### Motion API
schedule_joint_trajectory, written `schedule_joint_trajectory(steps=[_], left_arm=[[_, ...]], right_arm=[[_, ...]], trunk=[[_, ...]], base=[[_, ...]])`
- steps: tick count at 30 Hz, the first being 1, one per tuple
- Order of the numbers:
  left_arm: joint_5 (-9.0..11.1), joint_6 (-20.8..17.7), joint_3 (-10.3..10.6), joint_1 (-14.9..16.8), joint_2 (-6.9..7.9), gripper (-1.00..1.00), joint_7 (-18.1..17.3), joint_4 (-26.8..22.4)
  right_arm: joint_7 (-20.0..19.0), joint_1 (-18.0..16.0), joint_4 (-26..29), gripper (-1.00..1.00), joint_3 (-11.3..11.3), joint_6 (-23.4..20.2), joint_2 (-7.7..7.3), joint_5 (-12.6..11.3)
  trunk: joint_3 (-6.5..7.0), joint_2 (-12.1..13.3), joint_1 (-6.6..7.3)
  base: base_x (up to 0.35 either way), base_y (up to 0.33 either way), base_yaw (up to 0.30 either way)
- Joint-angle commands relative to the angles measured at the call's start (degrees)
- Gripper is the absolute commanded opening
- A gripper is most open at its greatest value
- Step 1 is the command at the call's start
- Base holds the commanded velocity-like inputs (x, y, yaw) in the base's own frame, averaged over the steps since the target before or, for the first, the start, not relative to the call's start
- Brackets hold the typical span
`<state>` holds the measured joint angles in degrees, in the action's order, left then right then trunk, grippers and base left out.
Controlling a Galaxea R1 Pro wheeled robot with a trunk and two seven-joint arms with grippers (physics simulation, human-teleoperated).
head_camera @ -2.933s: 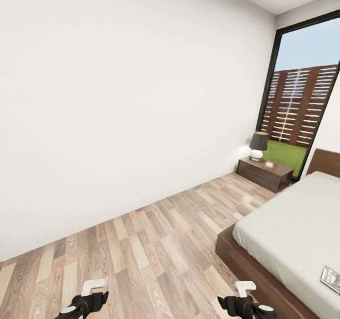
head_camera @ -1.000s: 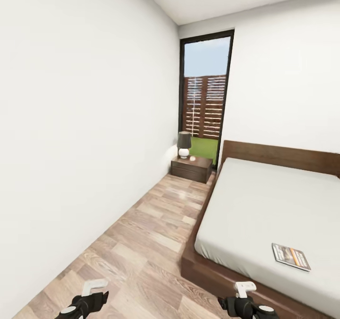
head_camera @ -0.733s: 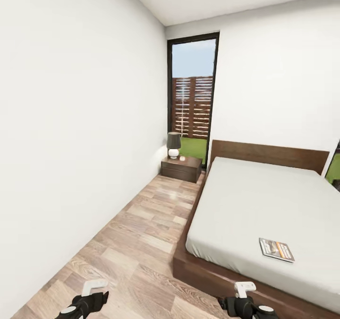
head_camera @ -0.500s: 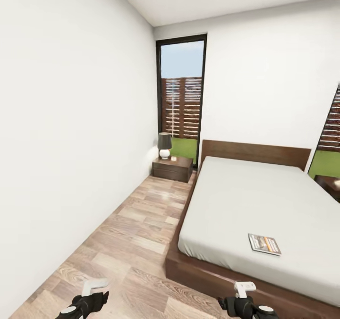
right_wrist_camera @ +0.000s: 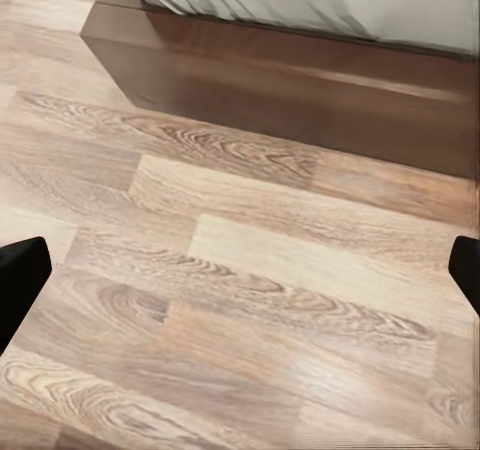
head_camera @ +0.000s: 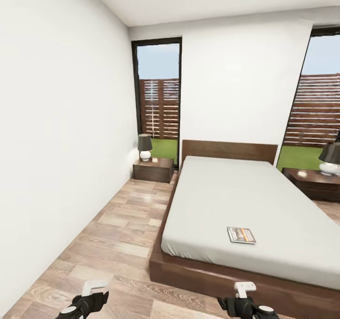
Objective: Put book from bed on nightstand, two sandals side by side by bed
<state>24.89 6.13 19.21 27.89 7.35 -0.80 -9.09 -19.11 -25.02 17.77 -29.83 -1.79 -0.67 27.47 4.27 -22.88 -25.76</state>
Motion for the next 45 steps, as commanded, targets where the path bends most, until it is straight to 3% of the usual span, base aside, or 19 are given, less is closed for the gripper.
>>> schedule_joint_trajectory(steps=[1,45], left_arm=[[0.60,0.20,0.48,0.02,0.04,1.00,-0.08,0.04],[0.60,0.20,0.48,0.03,0.04,1.00,-0.08,0.04]], right_arm=[[-0.40,-0.03,0.07,1.00,-0.49,-0.20,0.05,0.39],[-0.40,-0.03,0.06,1.00,-0.59,-0.24,0.02,0.39]], trunk=[[0.00,-0.04,-0.02],[1.26,-0.04,-0.02]], base=[[0.000,0.000,-0.296],[0.000,0.000,-0.296]])
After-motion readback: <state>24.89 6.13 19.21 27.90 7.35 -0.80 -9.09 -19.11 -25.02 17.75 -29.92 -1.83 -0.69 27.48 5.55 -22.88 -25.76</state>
